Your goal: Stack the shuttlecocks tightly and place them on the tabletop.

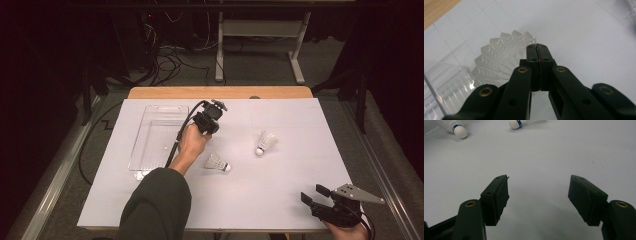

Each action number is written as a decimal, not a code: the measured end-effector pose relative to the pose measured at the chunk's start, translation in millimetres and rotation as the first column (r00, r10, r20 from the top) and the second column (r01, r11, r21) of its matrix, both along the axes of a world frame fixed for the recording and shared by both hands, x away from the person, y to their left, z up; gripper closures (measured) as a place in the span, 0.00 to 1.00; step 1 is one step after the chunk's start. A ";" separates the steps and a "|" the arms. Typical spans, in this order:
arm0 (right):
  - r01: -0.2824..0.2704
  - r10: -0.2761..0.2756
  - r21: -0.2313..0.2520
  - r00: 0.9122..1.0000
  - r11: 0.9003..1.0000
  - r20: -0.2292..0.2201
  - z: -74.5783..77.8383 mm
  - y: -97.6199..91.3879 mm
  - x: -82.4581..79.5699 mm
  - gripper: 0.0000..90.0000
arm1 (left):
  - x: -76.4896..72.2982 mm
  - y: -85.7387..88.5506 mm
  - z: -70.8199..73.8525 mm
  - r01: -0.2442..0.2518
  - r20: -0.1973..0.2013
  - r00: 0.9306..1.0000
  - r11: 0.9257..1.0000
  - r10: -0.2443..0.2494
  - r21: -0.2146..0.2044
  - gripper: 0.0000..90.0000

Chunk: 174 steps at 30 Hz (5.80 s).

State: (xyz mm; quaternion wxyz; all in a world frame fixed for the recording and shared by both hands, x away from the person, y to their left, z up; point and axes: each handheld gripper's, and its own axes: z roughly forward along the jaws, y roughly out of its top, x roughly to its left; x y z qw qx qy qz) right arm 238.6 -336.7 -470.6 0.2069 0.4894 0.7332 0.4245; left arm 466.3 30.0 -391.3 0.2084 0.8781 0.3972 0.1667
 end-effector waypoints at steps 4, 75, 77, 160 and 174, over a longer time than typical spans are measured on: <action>0.004 -0.004 0.000 1.000 1.000 -0.003 -0.1 -0.3 -0.4 0.37 | 2.9 2.5 -0.8 -0.011 -0.007 1.000 1.000 0.011 -0.002 1.00; 0.006 -0.006 -0.001 1.000 1.000 -0.007 -0.9 -2.1 -3.1 0.37 | 11.0 -60.2 -42.7 0.060 -0.159 0.985 0.994 -0.074 -0.092 0.79; 0.006 -0.006 0.000 1.000 1.000 -0.008 -1.0 -2.1 -3.1 0.37 | 11.7 -59.3 -42.1 0.059 -0.155 0.985 0.994 -0.074 -0.097 0.78; 0.007 -0.007 -0.002 1.000 1.000 -0.020 -1.3 -1.9 -3.5 0.37 | -2.1 -59.3 -3.7 0.068 -0.111 0.989 0.972 -0.095 -0.224 0.50; 0.011 -0.011 -0.006 1.000 1.000 -0.023 -1.4 -1.7 -3.3 0.37 | -12.1 -45.4 5.3 0.075 -0.073 0.993 0.970 -0.094 -0.233 0.49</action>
